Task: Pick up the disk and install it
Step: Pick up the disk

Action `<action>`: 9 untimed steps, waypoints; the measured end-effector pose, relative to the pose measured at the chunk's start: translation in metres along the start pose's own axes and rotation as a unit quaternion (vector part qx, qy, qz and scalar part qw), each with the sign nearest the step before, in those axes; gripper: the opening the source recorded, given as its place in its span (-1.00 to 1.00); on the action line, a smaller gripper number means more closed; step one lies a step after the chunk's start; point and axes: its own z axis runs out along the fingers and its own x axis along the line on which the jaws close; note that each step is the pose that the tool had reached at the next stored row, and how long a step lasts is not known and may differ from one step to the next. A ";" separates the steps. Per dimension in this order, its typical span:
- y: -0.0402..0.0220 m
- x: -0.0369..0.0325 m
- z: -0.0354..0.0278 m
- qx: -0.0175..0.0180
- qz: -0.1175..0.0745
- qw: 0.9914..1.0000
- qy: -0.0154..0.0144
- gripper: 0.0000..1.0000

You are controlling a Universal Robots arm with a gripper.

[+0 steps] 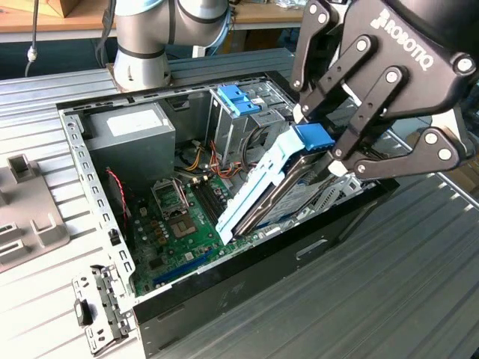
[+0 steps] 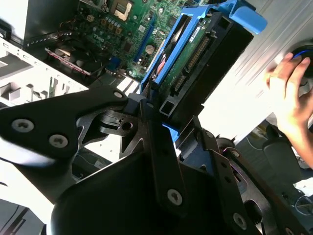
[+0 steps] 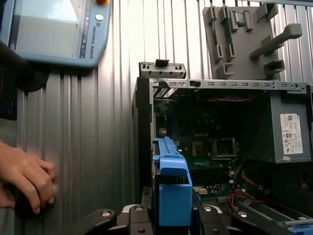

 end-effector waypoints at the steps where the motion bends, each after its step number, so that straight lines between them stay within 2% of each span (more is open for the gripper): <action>1: -0.0017 0.0023 -0.0003 0.000 0.000 1.000 0.000 -0.26; 9: -0.0087 0.0132 -0.0019 -0.001 0.000 1.000 0.000 -0.26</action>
